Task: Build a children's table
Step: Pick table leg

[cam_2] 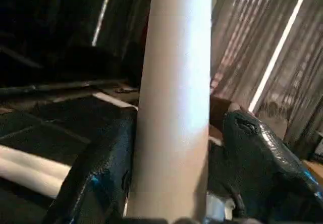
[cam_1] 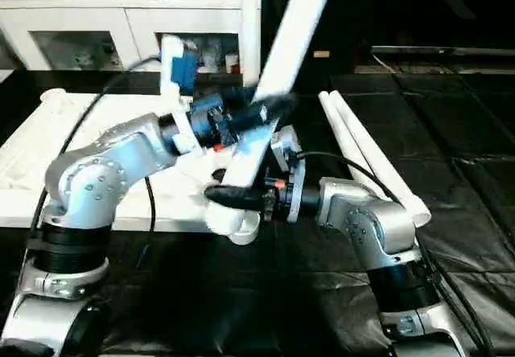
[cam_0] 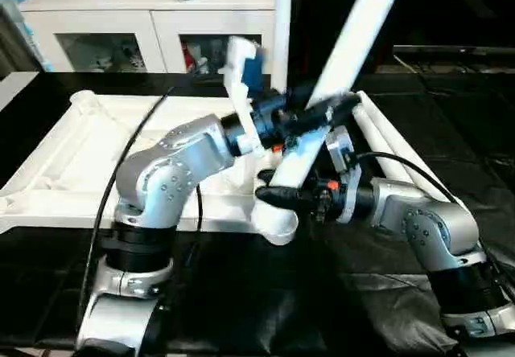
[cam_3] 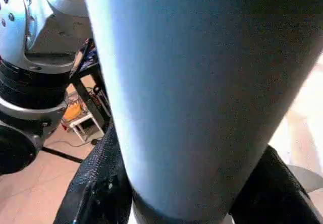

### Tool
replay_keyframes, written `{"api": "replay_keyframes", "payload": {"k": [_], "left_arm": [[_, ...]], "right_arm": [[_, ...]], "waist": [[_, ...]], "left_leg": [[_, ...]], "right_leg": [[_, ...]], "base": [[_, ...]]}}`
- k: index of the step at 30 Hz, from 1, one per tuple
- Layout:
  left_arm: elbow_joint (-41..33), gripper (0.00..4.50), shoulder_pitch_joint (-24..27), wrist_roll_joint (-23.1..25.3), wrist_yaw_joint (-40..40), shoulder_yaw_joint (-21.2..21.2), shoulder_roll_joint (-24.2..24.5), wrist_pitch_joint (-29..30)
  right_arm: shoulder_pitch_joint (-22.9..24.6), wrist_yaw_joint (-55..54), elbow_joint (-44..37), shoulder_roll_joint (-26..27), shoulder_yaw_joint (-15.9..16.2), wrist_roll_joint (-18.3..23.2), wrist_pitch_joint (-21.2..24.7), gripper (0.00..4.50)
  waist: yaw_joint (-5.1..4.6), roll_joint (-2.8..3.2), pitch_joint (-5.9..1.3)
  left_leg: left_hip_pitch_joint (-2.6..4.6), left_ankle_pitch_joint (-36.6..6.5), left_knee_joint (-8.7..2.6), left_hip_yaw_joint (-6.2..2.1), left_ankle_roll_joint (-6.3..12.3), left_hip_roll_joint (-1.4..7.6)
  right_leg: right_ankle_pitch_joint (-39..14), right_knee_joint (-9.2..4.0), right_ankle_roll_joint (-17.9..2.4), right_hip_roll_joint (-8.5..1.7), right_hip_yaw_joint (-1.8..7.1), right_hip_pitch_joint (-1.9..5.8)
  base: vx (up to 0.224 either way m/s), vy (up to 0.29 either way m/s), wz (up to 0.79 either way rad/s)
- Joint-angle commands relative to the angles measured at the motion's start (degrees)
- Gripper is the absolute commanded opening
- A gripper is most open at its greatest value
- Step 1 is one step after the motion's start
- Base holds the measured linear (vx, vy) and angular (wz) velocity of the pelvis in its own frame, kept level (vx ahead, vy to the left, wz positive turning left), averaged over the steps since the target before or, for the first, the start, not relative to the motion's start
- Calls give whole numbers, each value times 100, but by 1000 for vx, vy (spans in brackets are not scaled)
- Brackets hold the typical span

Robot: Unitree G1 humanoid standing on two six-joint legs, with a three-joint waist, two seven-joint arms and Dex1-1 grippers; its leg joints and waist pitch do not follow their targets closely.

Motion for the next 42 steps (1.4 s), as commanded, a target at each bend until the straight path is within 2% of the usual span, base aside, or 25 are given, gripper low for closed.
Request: {"api": "replay_keyframes", "payload": {"k": [1,2,3,5,7,8,9,10,11,13,15,16,21,23,24,25,27,31,32,33,34,37,41,42], "left_arm": [[-361,301,-154,-317,-6,64,-95,-21],[-366,301,-164,-358,42,134,-124,-60],[-358,301,-182,-422,93,231,-159,-103],[-342,301,-204,-509,138,367,-181,-155],[-334,301,-225,-629,169,563,-168,-206],[-322,301,-227,-705,176,710,-116,-222],[-306,301,-218,-724,164,790,-54,-226],[-254,301,-168,-669,84,906,154,-235],[-207,301,-106,-522,-3,892,347,-258],[-157,301,42,-266,-181,806,686,-293],[-141,301,111,-176,-260,768,824,-308],[-59,301,286,45,-436,669,1153,-385],[96,301,724,503,-882,347,1831,-661],[274,301,1065,951,-1282,-69,2313,-966],[284,301,1079,985,-1299,-102,2338,-984],[405,301,1205,1344,-1461,-444,2566,-1212],[585,301,1323,1804,-1653,-847,2778,-1560],[1032,301,1486,2401,-1950,-1405,2910,-2147],[1032,301,1486,2401,-1950,-1405,2910,-2147],[1170,301,1514,2538,-2088,-1555,2937,-2392],[1218,301,1515,2581,-2131,-1606,2947,-2455],[1406,301,1498,2751,-2273,-1754,2968,-2679],[1882,301,1349,3212,-2464,-2049,3128,-3082],[1882,301,1349,3212,-2464,-2049,3128,-3082]], "right_arm": [[25,-171,67,40,-74,-141,-57,196],[23,-190,96,56,-88,-159,-89,196],[24,-234,119,77,-124,-149,-102,196],[35,-329,130,106,-180,-133,-98,196],[62,-475,138,156,-232,-178,-199,196],[85,-622,151,217,-283,-236,-324,196],[97,-752,170,261,-327,-278,-384,195],[119,-1039,227,337,-417,-384,-496,195],[141,-1187,252,358,-461,-460,-569,194],[193,-1386,255,383,-534,-556,-684,194],[216,-1470,251,398,-572,-586,-732,194],[273,-1701,214,412,-672,-671,-827,194],[432,-2090,132,434,-816,-937,-1205,194],[547,-2409,122,447,-920,-1136,-1428,194],[553,-2420,122,444,-921,-1148,-1438,194],[613,-2518,109,415,-912,-1272,-1519,194],[688,-2614,78,398,-879,-1371,-1557,194],[838,-2721,-5,396,-821,-1495,-1613,194],[838,-2721,-5,396,-821,-1495,-1613,194],[890,-2752,-36,374,-783,-1574,-1674,194],[907,-2746,-46,377,-784,-1585,-1719,194],[970,-2723,-90,371,-794,-1607,-1815,194],[1055,-2704,-165,317,-786,-1620,-1779,194],[1055,-2704,-165,317,-786,-1620,-1779,194]], "waist": [[16,-149,-433],[17,-150,-434],[10,-182,-434],[5,-177,-427],[7,-163,-427],[16,-115,-432],[6,-128,-430],[-13,-129,-427],[-29,-124,-417],[-47,-105,-421],[-68,-96,-423],[-74,-86,-420],[-88,-47,-423],[-100,-54,-414],[-100,-54,-414],[-114,-44,-407],[-111,-36,-402],[-124,-25,-402],[-128,-28,-403],[-125,-8,-407],[-134,-20,-407],[-145,18,-410],[-158,-7,-401],[-160,5,-412]], "left_leg": [[-17,-283,-306,-8,313,115],[-19,-274,-306,-10,307,122],[-23,-262,-305,-7,311,118],[-18,-278,-304,-1,328,117],[-12,-255,-305,-2,315,115],[-4,-271,-305,-9,285,119],[-10,-280,-304,-3,268,119],[-2,-318,-312,-6,251,113],[-11,-351,-329,-16,207,96],[16,-367,-325,-13,160,102],[20,-343,-337,-19,146,109],[25,-351,-343,-22,122,110],[46,-452,-362,-22,42,117],[41,-503,-377,-22,14,112],[41,-503,-377,-22,14,112],[64,-568,-388,-14,-21,114],[80,-667,-399,-13,-50,125],[71,-748,-410,-16,-95,123],[67,-756,-412,-19,-106,125],[65,-748,-410,-24,-105,124],[58,-750,-408,-19,-112,122],[69,-807,-408,-25,-109,125],[72,-901,-416,-28,-75,117],[78,-879,-413,-29,-90,124]], "right_leg": [[-780,-370,-1148,-302,230,384],[-763,-362,-1163,-307,229,380],[-750,-354,-1177,-307,229,390],[-831,-373,-1155,-302,229,378],[-832,-370,-1147,-300,232,368],[-835,-366,-1168,-307,229,362],[-816,-371,-1164,-302,232,356],[-814,-377,-1152,-288,226,354],[-943,-383,-1051,-282,217,359],[-945,-385,-992,-285,229,356],[-908,-371,-952,-275,227,348],[-905,-374,-950,-274,226,342],[-928,-373,-924,-282,234,327],[-936,-374,-922,-280,240,328],[-936,-374,-922,-280,240,328],[-1002,-370,-879,-271,247,311],[-1092,-384,-865,-280,254,304],[-1080,-389,-845,-291,270,314],[-1040,-382,-877,-296,271,318],[-1004,-383,-895,-300,270,319],[-937,-374,-917,-295,270,322],[-828,-356,-1015,-297,267,324],[-965,-387,-960,-288,270,327],[-910,-369,-977,-296,274,327]], "base": [[0,0,0],[0,0,0],[0,0,0],[0,0,0],[0,0,0],[0,0,0],[0,0,0],[0,0,0],[0,0,0],[0,0,0],[0,0,0],[0,0,0],[0,0,0],[0,0,0],[0,0,0],[0,0,0],[0,0,0],[0,0,0],[0,0,0],[0,0,0],[0,0,0],[0,0,0],[0,0,0],[0,0,0]]}}
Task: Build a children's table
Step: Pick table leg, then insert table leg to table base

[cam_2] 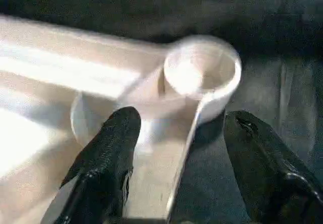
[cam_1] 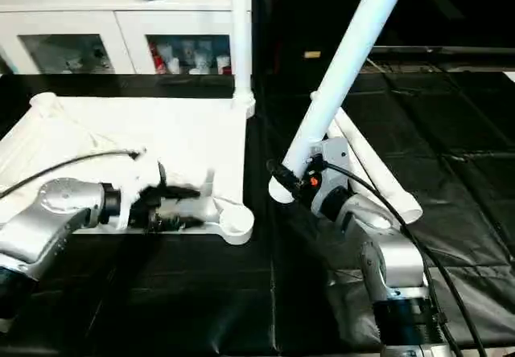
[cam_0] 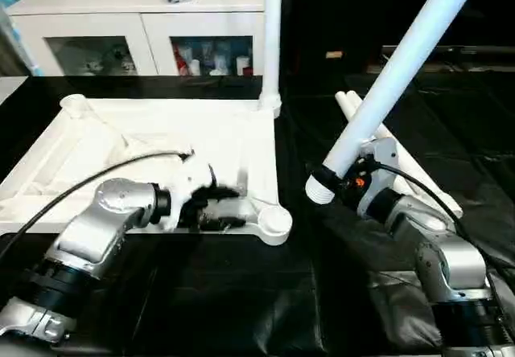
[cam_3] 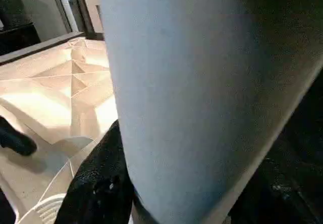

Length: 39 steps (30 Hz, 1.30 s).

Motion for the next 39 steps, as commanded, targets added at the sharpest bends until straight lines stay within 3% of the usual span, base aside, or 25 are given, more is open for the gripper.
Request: {"api": "replay_keyframes", "payload": {"k": [1,4,13,16,17,22,23,25,27,31,36,39], "left_arm": [[227,301,-157,264,-96,-93,84,-217],[547,273,-276,483,-190,-191,106,-482],[1075,196,-485,522,-359,-236,-260,-735],[1212,166,-542,514,-498,-231,-340,-797],[1226,152,-549,516,-512,-235,-346,-801],[1461,108,-639,569,-718,-253,-409,-882],[1496,101,-650,571,-757,-247,-418,-884],[1530,98,-658,567,-817,-241,-423,-880],[1559,64,-665,559,-880,-232,-430,-866],[1613,53,-692,563,-928,-210,-444,-809],[1685,7,-718,667,-1036,-252,-403,-746],[1699,7,-702,688,-1002,-234,-398,-643]], "right_arm": [[34,21,-121,-31,12,-52,-36,194],[64,73,-132,-53,65,-82,-50,194],[68,126,-146,-87,91,-70,-20,194],[74,174,-170,-122,118,-57,13,194],[78,178,-175,-125,118,-54,17,194],[127,242,-221,-168,154,-47,56,194],[124,253,-228,-169,157,-48,60,194],[113,261,-230,-163,157,-43,65,194],[111,262,-224,-163,169,-42,55,194],[135,293,-234,-168,215,-47,49,194],[130,349,-213,-177,253,-85,37,194],[96,377,-178,-186,285,-120,20,194]], "waist": [[-29,13,-398],[-48,23,-404],[-85,27,-406],[-96,55,-409],[-117,6,-404],[-111,28,-401],[-108,62,-402],[-116,58,-410],[-113,56,-409],[-110,57,-406],[-125,52,-406],[-155,49,-410]], "left_leg": [[50,-874,-406,-24,-55,122],[44,-895,-405,-31,-70,122],[37,-893,-390,-23,-24,121],[28,-906,-391,-33,-10,126],[21,-917,-394,-27,0,124],[34,-950,-394,-29,16,130],[37,-953,-391,-30,15,128],[36,-931,-390,-31,20,132],[40,-949,-394,-33,16,136],[44,-994,-394,-29,22,134],[33,-945,-402,-37,20,139],[23,-908,-395,-37,44,134]], "right_leg": [[-910,-386,-993,-294,259,318],[-856,-372,-1054,-303,257,331],[-670,-371,-1232,-316,258,345],[-670,-363,-1256,-325,254,362],[-703,-378,-1248,-319,255,367],[-815,-385,-1252,-323,255,356],[-809,-385,-1254,-325,256,352],[-685,-377,-1285,-320,255,355],[-652,-371,-1314,-322,253,357],[-701,-379,-1334,-324,253,356],[-650,-367,-1337,-331,253,368],[-537,-358,-1375,-330,251,377]], "base": [[0,0,0],[0,0,0],[0,0,0],[0,0,0],[0,0,0],[0,0,0],[0,0,0],[0,0,0],[0,0,0],[0,0,0],[0,0,0],[0,0,0]]}}
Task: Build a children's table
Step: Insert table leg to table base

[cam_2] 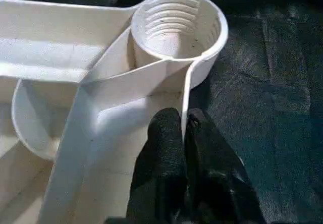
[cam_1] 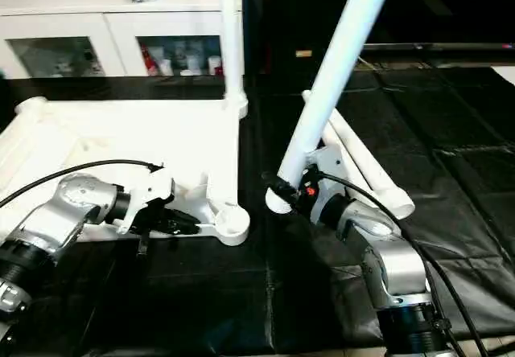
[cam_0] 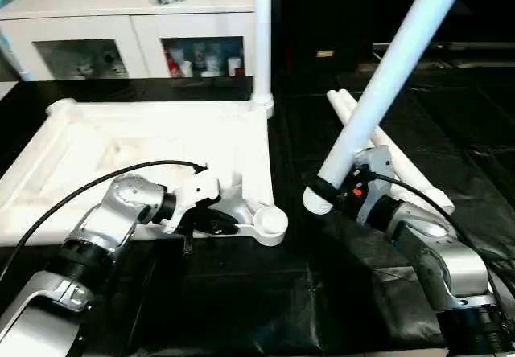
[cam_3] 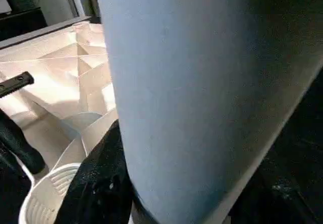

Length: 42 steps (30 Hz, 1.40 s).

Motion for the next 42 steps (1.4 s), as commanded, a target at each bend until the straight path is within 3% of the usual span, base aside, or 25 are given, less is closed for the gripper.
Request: {"api": "replay_keyframes", "payload": {"k": [1,8,15,17,20,23,26,27,33,42], "left_arm": [[102,7,2,81,95,23,51,141],[26,0,168,12,593,276,-155,792],[-324,0,382,-142,1723,750,-577,1763],[-640,0,534,-129,1975,819,-707,2033],[-1102,0,750,-98,2091,794,-798,2256],[-1404,0,873,-139,2008,691,-803,2218],[-1538,0,961,-96,1853,552,-747,1793],[-1575,0,1004,-36,1806,499,-705,1650],[-1476,0,1041,59,1825,500,-663,1460],[-1412,0,1060,122,1676,408,-497,1290]], "right_arm": [[-38,35,-157,-48,44,-79,-17,194],[-105,10,-107,-31,99,-97,-27,194],[-199,-24,-28,47,108,-131,-8,194],[-227,-31,-14,77,142,-131,2,194],[-263,-13,25,107,171,-148,-1,194],[-293,1,52,121,185,-153,6,194],[-319,18,75,134,203,-160,3,194],[-334,26,85,141,217,-172,-2,194],[-346,71,118,146,251,-189,-27,194],[-404,206,136,147,320,-188,-53,194]], "waist": [[30,28,-403],[-5,43,-377],[-33,-6,-372],[-39,-33,-378],[-28,-11,-398],[-14,-13,-377],[-2,-1,-366],[12,28,-365],[33,3,-373],[21,0,-364]], "left_leg": [[19,-917,-391,-38,54,130],[38,-1130,-407,-39,30,142],[-2,-1027,-390,-42,107,116],[1,-981,-387,-41,134,133],[2,-835,-375,-39,211,140],[7,-919,-386,-31,240,139],[16,-1062,-397,-34,202,132],[25,-1113,-405,-42,174,134],[16,-1068,-415,-42,123,139],[14,-1179,-430,-47,93,138]], "right_leg": [[-567,-359,-1378,-330,247,379],[-1028,-410,-1337,-332,242,361],[-1377,-458,-1176,-328,233,371],[-1293,-443,-1201,-323,234,366],[-1068,-424,-1251,-316,236,356],[-1183,-446,-1233,-310,234,335],[-1426,-482,-1125,-309,234,321],[-1491,-491,-1085,-311,236,312],[-1214,-451,-1108,-309,241,320],[-1495,-476,-1014,-319,243,314]], "base": [[0,0,0],[0,0,0],[0,0,0],[0,0,0],[0,0,0],[0,0,0],[0,0,0],[0,0,0],[0,0,0],[0,0,0]]}}
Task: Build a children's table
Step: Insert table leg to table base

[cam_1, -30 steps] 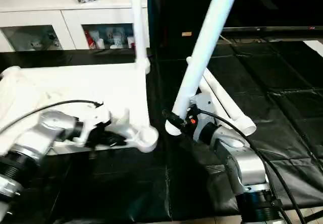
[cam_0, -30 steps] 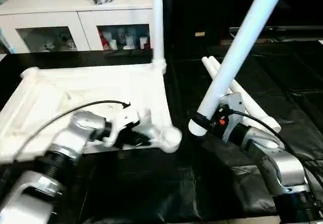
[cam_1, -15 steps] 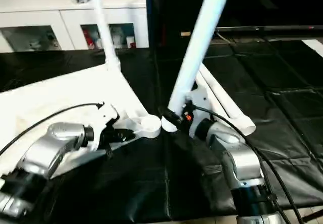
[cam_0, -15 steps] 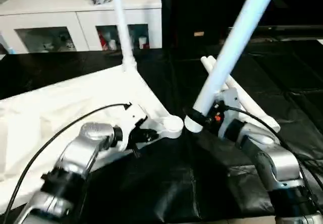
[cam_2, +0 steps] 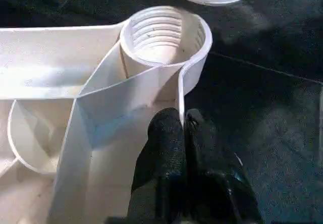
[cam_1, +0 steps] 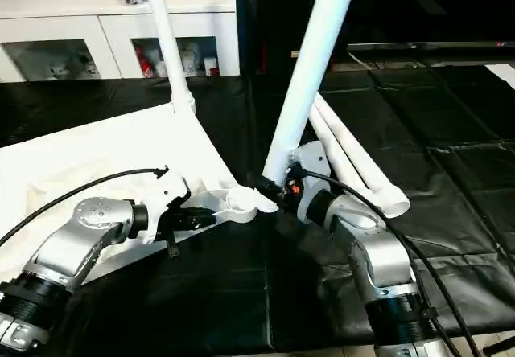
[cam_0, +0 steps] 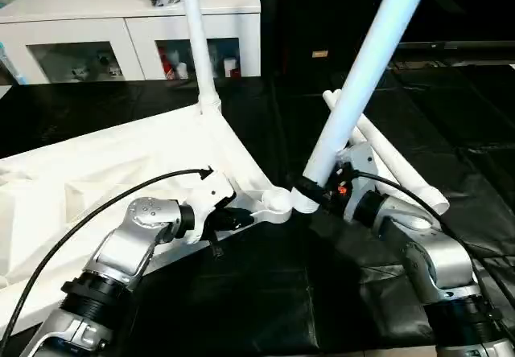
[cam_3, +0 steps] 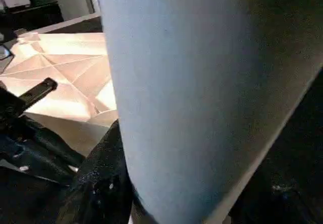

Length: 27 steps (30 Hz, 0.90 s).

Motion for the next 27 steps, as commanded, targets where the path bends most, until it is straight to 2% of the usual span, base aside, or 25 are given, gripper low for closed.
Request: {"api": "replay_keyframes", "payload": {"k": [1,3,6,8,14,21,23,26,27], "left_arm": [[47,0,88,160,-128,-167,145,80],[59,0,88,307,-35,-230,185,45],[46,0,84,163,-83,-152,155,232],[26,44,86,123,-110,-137,155,277],[-222,66,210,72,44,40,257,283],[-404,66,344,-83,-152,112,346,375],[-412,37,350,-101,-153,114,345,382],[-430,23,361,-116,-153,89,365,424],[-438,3,368,-128,-164,81,370,451]], "right_arm": [[-145,69,-2,1,20,7,-49,194],[-160,80,2,2,34,10,-43,194],[-171,80,12,4,44,5,-49,194],[-172,81,14,4,47,4,-51,194],[-178,112,24,18,41,-17,-56,194],[-210,138,82,39,56,-36,-92,194],[-215,141,87,44,56,-41,-97,194],[-238,143,92,62,59,-42,-96,194],[-255,148,88,72,62,-35,-87,194]], "waist": [[32,-22,-354],[37,-14,-353],[40,-16,-349],[37,-17,-348],[29,-12,-358],[31,-11,-349],[32,-8,-349],[32,-11,-351],[32,-6,-355]], "left_leg": [[16,-1175,-417,-42,93,136],[23,-1168,-421,-44,92,145],[26,-1196,-424,-40,73,143],[25,-1207,-426,-42,70,143],[13,-1117,-423,-46,98,143],[23,-1189,-430,-42,91,143],[24,-1187,-429,-41,87,142],[16,-1150,-433,-44,84,146],[27,-1148,-427,-39,88,145]], "right_leg": [[-1511,-469,-1003,-322,246,296],[-1511,-464,-1011,-323,249,290],[-1566,-467,-1011,-326,249,286],[-1583,-470,-1005,-324,248,286],[-1418,-451,-1037,-321,246,294],[-1497,-458,-1044,-320,249,281],[-1493,-460,-1056,-323,250,280],[-1395,-444,-1066,-320,252,289],[-1361,-443,-1077,-317,251,281]], "base": [[0,0,0],[0,0,0],[0,0,0],[0,0,0],[0,0,0],[0,0,0],[0,0,0],[0,0,0],[0,0,0]]}}
